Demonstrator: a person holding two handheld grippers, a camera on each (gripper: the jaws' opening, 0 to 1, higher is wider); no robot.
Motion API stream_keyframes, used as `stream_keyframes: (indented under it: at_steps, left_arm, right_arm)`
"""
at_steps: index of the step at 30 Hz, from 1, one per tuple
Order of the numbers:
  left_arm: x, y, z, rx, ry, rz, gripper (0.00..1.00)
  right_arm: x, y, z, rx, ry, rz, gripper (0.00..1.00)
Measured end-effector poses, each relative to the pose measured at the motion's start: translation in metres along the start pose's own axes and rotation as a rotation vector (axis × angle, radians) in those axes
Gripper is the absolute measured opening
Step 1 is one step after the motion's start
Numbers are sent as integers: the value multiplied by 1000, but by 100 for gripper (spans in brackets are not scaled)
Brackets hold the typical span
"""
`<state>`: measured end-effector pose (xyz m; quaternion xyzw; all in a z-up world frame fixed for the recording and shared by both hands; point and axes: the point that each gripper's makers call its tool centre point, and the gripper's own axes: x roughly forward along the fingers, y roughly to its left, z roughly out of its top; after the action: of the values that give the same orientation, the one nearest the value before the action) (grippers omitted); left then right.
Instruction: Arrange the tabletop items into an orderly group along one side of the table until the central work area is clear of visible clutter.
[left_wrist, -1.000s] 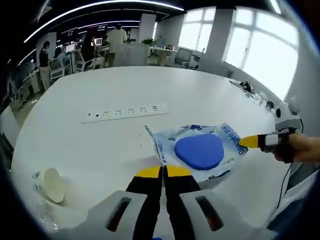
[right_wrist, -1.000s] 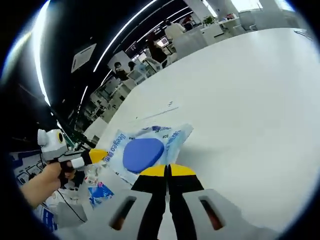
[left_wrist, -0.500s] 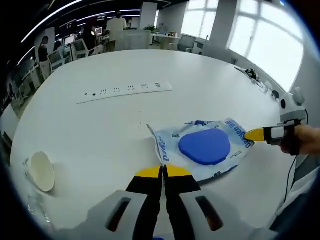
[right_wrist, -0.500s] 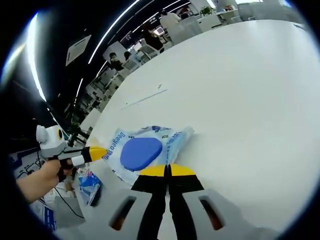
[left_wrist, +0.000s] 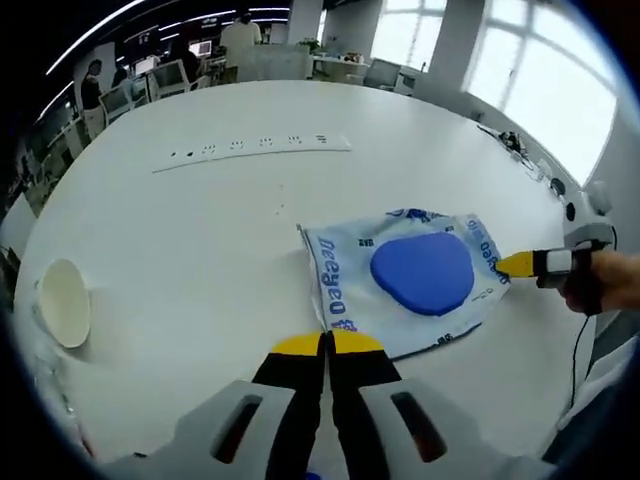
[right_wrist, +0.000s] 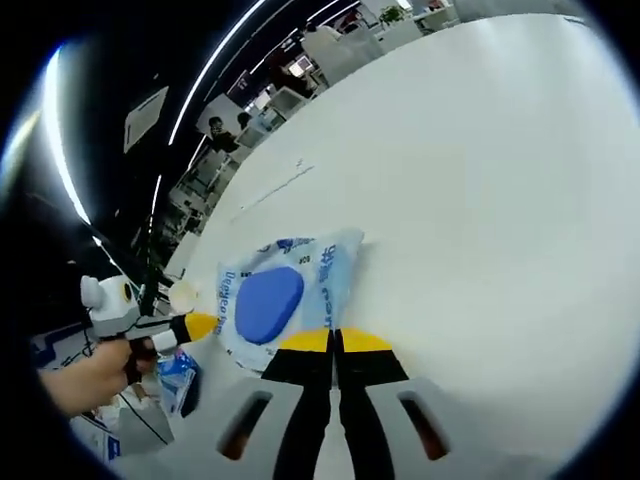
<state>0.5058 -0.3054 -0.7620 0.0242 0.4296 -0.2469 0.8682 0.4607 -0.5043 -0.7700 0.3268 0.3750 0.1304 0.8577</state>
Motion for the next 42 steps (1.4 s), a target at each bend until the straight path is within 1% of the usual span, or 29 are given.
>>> stream_keyframes:
  at_steps: [1,4,6,9,11,15,20,25,30,33,35,37,38,39,40,41,42]
  left_arm:
    - [0,0,0,-11,-3,2,0]
    - [1,-1,-1,-11,-13,10,0]
    - [2,0,-2,-8,-19,16,0]
    - [3,1,-2,-46,-23,15,0]
    - [3,1,-2,-44,-25,15,0]
    - [3,1,-3,-16,-30,26,0]
    - [3,2,-3,-49,-40,28,0]
    - [2,2,-3,-43,-40,32,0]
    - [2,2,-3,-43,-44,45,0]
    - [2,2,-3,-70,-50,63,0]
    - [1,2,-3,-97,-53,69,0]
    - [-2,2,-1,-145,-69,60,0]
    - [-5,1,2,-189,-86,62,0]
    - [-9,4,8,-216,-135,73,2]
    - [-11,5,12,-219,-167,80,6]
    - [-15,6,17,-207,-196,89,11]
    - [-17,5,19,-196,-209,90,19]
  right_arm:
    - [-2,3,1,-11,-8,11,0]
    - [-2,4,2,-65,6,13,0]
    - [-1,4,2,-74,8,14,0]
    - [-1,2,1,-54,0,19,0]
    - [-1,2,1,-49,-4,19,0]
    - [0,3,0,-62,-1,22,0]
    - [0,4,-1,-63,-6,22,0]
    - [0,4,0,-63,-14,22,0]
    - [0,5,1,-45,8,11,0]
    - [0,4,0,-12,13,-6,0]
    - [0,5,1,-19,9,-9,0]
    - [0,8,3,-28,4,-17,3]
    - [-1,10,4,-41,-5,-16,6]
    - [0,12,8,-53,-28,-9,12]
    - [-1,14,11,-54,-49,-3,17]
    - [-4,19,18,-67,-84,1,23]
    - [-5,22,22,-98,-107,6,27]
